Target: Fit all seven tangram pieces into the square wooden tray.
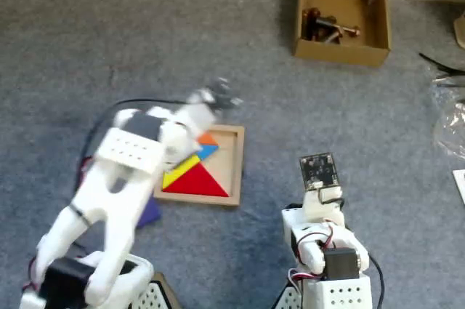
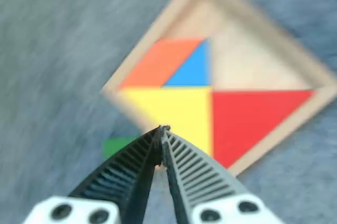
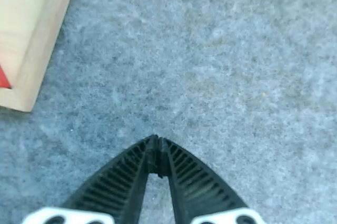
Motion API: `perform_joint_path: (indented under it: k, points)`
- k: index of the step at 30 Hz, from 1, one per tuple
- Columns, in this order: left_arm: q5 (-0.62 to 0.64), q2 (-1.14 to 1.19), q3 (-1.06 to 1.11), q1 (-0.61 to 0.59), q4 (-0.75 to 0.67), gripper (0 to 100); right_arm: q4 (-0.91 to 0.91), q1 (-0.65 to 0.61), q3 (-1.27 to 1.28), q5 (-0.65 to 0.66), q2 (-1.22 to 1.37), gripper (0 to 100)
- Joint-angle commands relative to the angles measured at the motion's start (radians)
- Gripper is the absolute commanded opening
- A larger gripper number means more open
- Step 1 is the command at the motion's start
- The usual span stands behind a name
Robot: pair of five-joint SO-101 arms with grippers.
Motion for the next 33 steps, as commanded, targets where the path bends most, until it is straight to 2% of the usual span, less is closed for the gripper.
perform_joint_path:
  k: [1, 11, 14, 19, 24, 28, 33]
  points:
    - [0.008, -0.082, 0.005, -0.15, 0.005, 1, -0.018, -0.01, 0.117, -0.008, -0.008, 0.5]
    - [0.005, -0.045, 0.096, -0.463, 0.006, 1, -0.018, -0.01, 0.117, -0.008, -0.008, 0.5]
    - [0.002, -0.038, 0.136, -0.507, 0.037, 4, -0.018, -0.01, 0.117, -0.008, -0.008, 0.5]
    - [0.003, -0.039, 0.117, -0.484, 0.204, 18, -0.018, -0.01, 0.117, -0.008, -0.008, 0.5]
    - [0.009, -0.039, 0.117, -0.43, 0.288, 19, -0.018, -0.01, 0.117, -0.008, -0.008, 0.5]
    - [0.094, -0.039, 0.111, -0.352, 0.359, 20, -0.018, -0.01, 0.117, -0.008, -0.008, 0.5]
    - [0.175, -0.036, 0.117, -0.231, 0.368, 26, -0.018, -0.01, 0.117, -0.008, -0.008, 0.5]
